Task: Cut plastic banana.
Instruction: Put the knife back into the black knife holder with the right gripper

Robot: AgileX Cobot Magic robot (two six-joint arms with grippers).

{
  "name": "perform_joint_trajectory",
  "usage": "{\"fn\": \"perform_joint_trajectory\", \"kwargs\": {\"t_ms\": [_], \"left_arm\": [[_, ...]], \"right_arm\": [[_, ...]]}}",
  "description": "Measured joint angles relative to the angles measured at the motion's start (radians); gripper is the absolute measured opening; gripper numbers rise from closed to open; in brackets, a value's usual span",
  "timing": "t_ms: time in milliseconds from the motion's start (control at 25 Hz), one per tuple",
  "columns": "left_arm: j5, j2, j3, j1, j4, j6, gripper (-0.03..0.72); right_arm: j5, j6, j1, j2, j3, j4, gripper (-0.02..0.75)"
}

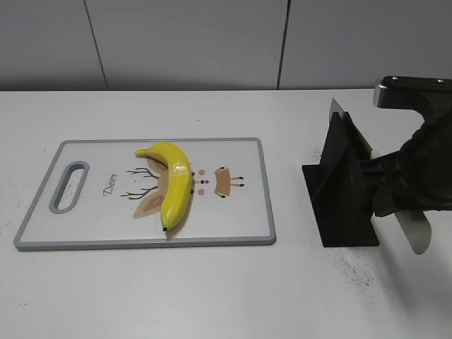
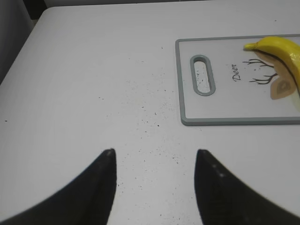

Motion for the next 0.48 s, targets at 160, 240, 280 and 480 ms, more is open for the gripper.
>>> {"fn": "perform_joint_trajectory", "kwargs": {"t_ms": [160, 240, 280, 480], "left_arm": [[0.000, 0.000, 0.000, 0.000, 0.000, 0.000, 0.512], [0.000, 0.000, 0.000, 0.000, 0.000, 0.000, 0.509], [0.000, 0.000, 0.000, 0.000, 0.000, 0.000, 0.507], [0.000, 0.000, 0.000, 0.000, 0.000, 0.000, 0.504]], "right_arm": [[-0.004, 0.000, 0.000, 0.003, 0.000, -0.005, 0.294], [-0.012, 0.000, 0.000, 0.003, 0.000, -0.006, 0.434], [-0.017, 0.000, 0.000, 0.003, 0.000, -0.006, 0.489], [-0.048, -0.021, 0.000, -0.016, -0.005, -0.012, 0.620]]}}
